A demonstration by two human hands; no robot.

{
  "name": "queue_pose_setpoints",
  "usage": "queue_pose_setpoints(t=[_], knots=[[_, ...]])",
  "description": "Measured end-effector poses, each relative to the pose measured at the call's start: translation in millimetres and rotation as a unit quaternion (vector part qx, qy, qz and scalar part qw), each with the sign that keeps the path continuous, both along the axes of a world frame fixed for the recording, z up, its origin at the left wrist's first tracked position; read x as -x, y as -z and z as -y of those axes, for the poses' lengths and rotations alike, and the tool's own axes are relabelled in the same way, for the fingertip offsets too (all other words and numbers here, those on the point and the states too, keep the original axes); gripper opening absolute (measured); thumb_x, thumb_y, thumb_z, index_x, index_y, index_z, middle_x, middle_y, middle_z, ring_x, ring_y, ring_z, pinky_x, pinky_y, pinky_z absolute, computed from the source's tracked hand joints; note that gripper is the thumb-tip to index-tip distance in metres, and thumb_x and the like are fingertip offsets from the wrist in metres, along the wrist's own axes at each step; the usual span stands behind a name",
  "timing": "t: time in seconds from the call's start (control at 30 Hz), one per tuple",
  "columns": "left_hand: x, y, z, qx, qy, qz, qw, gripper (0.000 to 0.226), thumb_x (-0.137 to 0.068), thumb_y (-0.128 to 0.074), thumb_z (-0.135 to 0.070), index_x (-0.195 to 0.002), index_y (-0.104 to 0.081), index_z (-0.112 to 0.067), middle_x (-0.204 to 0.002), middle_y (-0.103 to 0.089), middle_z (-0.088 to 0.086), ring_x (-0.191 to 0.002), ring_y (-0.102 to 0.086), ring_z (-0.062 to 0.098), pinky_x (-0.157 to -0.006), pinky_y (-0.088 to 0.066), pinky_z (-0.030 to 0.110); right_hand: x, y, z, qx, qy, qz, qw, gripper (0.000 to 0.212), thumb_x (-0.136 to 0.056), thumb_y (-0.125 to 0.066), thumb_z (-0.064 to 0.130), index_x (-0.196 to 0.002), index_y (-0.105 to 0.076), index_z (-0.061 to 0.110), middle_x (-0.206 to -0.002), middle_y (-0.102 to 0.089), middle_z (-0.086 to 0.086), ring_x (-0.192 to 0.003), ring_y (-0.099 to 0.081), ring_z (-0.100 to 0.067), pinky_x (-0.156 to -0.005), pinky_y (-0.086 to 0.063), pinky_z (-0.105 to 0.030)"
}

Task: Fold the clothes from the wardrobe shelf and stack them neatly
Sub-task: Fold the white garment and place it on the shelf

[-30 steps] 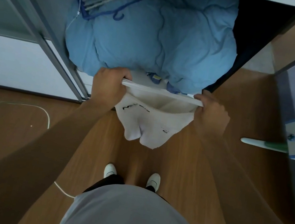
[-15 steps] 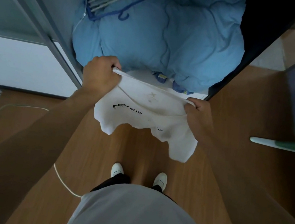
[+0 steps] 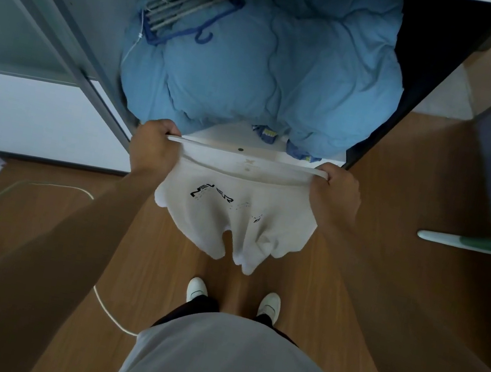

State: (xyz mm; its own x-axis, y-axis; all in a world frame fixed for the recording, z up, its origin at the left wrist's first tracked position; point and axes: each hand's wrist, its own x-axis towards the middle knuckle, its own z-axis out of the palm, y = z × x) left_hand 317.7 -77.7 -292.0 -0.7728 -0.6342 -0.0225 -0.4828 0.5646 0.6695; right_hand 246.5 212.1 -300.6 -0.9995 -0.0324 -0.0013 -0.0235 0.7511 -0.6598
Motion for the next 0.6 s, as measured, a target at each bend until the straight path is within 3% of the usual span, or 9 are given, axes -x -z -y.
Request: queue_pose_setpoints(t=[0.1, 0.17, 0.27, 0.33, 0.4, 0.47, 0.6], knots=[[2.7, -8.0, -3.9, -0.079, -0.018, 0.016, 0.997, 0.023, -0.067, -0.041, -0.016, -0.071, -0.064, -0.016, -0.083, -0.067, 0.009, -0.091, -0.064, 0.036, -0.079, -0.051, 0.039, 5.5, 1.1, 0.5, 0.110, 0.011, 0.069, 0.992, 0.027, -0.085, -0.048, 0.007, -0.059, -0.052, 0.013, -0.056, -0.047, 0.002, -0.054, -0.042, -0.010, -0.056, -0.031, -0.028], [4.9, -10.5, -2.4, -0.075, -0.006, 0.068, 0.995, 0.032, -0.068, -0.037, -0.027, -0.080, -0.065, -0.015, -0.093, -0.068, 0.014, -0.098, -0.062, 0.041, -0.079, -0.047, 0.038, 10.1, 0.3, 0.1, 0.182, -0.025, 0.120, 0.976, 0.033, -0.085, -0.048, 0.004, -0.055, -0.043, 0.017, -0.050, -0.039, 0.008, -0.048, -0.036, -0.005, -0.052, -0.028, -0.027], [4.4, -10.0, 8.4, -0.042, 0.001, 0.117, 0.992, 0.050, -0.077, -0.037, -0.040, -0.104, -0.064, -0.009, -0.111, -0.066, 0.018, -0.105, -0.059, 0.042, -0.083, -0.042, 0.039, 13.1, -1.5, -3.6, 0.155, -0.111, 0.144, 0.971, 0.028, -0.092, -0.050, 0.006, -0.068, -0.061, 0.017, -0.061, -0.055, 0.009, -0.055, -0.047, 0.001, -0.054, -0.035, -0.017], [1.0, -12.8, 14.4, -0.088, 0.046, 0.089, 0.991, 0.038, -0.078, -0.044, -0.034, -0.092, -0.068, -0.008, -0.096, -0.069, 0.017, -0.090, -0.063, 0.036, -0.076, -0.044, 0.036, 16.1, 3.2, -7.8, 0.087, -0.126, 0.119, 0.981, 0.024, -0.097, -0.047, 0.016, -0.082, -0.065, 0.014, -0.076, -0.062, 0.000, -0.070, -0.055, -0.006, -0.065, -0.041, -0.023], [-2.9, -16.1, 17.4, -0.139, 0.117, 0.062, 0.981, 0.017, -0.082, -0.055, -0.020, -0.070, -0.067, -0.015, -0.068, -0.064, 0.006, -0.064, -0.058, 0.019, -0.063, -0.040, 0.027, 18.8, 3.9, -10.0, 0.061, -0.078, 0.115, 0.988, 0.030, -0.100, -0.042, 0.025, -0.092, -0.066, 0.009, -0.086, -0.064, -0.003, -0.081, -0.058, -0.015, -0.073, -0.044, -0.033], [-3.5, -20.1, 15.8, -0.160, 0.166, 0.048, 0.972, 0.029, -0.088, -0.059, -0.013, -0.060, -0.060, -0.018, -0.056, -0.054, -0.005, -0.053, -0.050, 0.010, -0.055, -0.036, 0.024, 20.9, 1.1, -7.6, 0.126, -0.014, 0.142, 0.982, 0.032, -0.100, -0.041, 0.027, -0.087, -0.064, 0.010, -0.082, -0.064, -0.001, -0.079, -0.058, -0.015, -0.070, -0.043, -0.031], [3.0, -19.4, 10.5, -0.162, 0.155, 0.008, 0.974, 0.043, -0.091, -0.056, -0.018, -0.049, -0.049, -0.023, -0.047, -0.044, -0.013, -0.045, -0.042, 0.005, -0.047, -0.031, 0.021, 26.8, -7.1, -2.7, 0.240, 0.050, 0.180, 0.953, 0.035, -0.098, -0.046, 0.029, -0.066, -0.055, 0.021, -0.061, -0.059, 0.007, -0.060, -0.057, -0.008, -0.060, -0.041, -0.025]])
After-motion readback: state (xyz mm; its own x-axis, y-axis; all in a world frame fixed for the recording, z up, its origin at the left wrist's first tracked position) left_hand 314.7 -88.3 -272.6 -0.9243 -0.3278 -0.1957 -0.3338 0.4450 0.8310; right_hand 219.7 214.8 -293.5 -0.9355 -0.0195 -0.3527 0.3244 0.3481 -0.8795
